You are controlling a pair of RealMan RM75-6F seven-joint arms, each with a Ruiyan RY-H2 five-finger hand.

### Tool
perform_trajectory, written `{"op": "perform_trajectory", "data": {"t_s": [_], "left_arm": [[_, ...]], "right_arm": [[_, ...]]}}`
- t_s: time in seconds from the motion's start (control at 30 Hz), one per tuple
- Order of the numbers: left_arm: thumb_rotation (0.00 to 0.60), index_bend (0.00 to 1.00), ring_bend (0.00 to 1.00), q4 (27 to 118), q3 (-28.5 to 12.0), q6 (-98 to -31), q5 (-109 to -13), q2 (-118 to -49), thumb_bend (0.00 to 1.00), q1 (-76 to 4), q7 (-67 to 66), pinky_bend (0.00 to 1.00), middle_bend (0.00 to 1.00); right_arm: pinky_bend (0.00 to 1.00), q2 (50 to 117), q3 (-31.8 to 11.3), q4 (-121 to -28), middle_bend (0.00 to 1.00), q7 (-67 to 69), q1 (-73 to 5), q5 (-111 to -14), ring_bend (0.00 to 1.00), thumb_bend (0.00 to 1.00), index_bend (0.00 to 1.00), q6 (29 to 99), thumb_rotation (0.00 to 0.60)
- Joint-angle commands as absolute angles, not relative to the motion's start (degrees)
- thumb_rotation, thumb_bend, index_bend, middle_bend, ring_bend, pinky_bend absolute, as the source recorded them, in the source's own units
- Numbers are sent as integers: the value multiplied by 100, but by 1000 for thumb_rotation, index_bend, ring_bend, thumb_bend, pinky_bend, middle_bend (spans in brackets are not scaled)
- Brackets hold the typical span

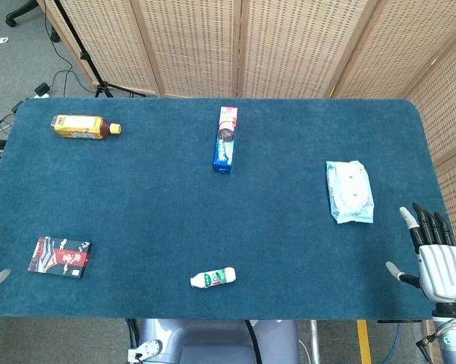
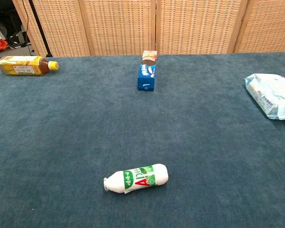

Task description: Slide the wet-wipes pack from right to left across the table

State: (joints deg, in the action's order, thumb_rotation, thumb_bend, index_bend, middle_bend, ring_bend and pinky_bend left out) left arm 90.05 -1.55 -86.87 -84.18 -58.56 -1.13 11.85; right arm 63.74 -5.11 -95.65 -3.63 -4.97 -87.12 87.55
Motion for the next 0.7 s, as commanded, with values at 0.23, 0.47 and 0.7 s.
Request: {"op": "perform_trajectory", "data": {"t_s": [0.23, 0.47, 0.7], "left_arm": [[600, 0, 0, 8967, -164, -8562, -8393, -5808, 0, -151, 1337, 0, 0], [600, 0, 0, 8938, -201, -8536, -8385, -5754, 0, -167, 1525, 0, 0], [600, 0, 0, 8968, -209, -8373, -8364, -5793, 0, -262, 1322, 0, 0]], "right_arm": [[0, 6362, -458, -9577, 0, 84, -545, -8803, 0, 0, 0, 8639, 600], [0, 6143, -489, -9106, 0, 2819, -1194, -9176, 0, 449, 0, 7879, 600], [0, 5759, -676, -8528, 0, 5165, -1940, -8769, 0, 1000, 62, 6632, 600]]}}
